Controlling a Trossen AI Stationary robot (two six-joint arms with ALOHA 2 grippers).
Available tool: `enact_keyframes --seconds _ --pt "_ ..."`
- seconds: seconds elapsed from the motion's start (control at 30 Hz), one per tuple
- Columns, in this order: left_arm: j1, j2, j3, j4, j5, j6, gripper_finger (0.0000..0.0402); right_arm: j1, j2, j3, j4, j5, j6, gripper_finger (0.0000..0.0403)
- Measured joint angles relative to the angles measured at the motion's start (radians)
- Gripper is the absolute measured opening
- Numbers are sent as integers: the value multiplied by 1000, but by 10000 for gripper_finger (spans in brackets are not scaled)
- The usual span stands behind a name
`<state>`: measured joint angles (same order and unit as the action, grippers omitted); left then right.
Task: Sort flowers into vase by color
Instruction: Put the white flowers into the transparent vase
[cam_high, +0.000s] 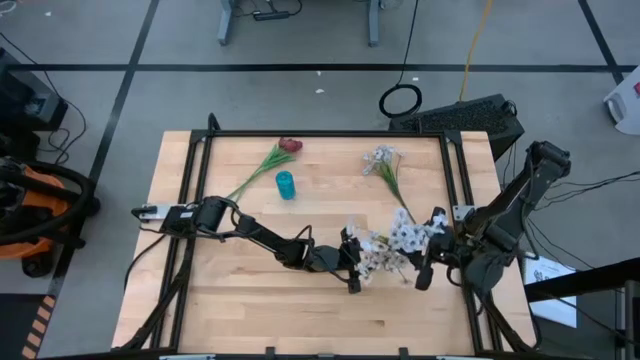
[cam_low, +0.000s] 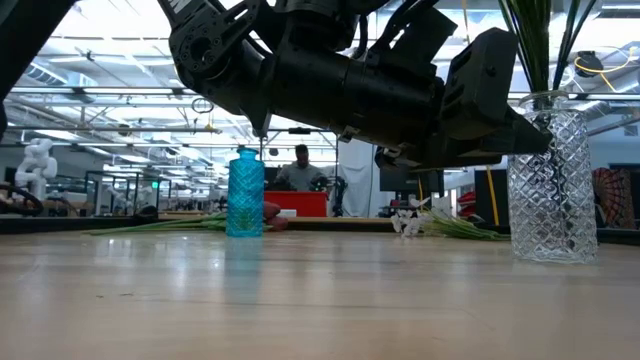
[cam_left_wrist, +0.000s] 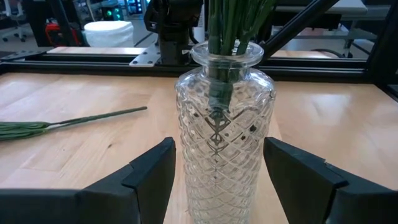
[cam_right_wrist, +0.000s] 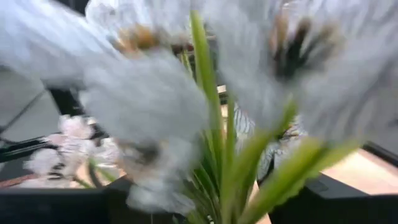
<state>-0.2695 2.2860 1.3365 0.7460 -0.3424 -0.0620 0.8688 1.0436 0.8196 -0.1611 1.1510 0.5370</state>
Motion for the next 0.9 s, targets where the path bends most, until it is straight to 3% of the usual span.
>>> enact_keyframes --seconds 0.5,0.67,0.9 --pt "-1 0 0 4 53 24 248 2 -115 0 -69 -113 -25 135" --pt "-1 0 0 5 54 25 248 3 -130 0 -90 -136 -17 178" --pt "-1 0 0 5 55 25 248 3 -141 0 -367 -136 154 258"
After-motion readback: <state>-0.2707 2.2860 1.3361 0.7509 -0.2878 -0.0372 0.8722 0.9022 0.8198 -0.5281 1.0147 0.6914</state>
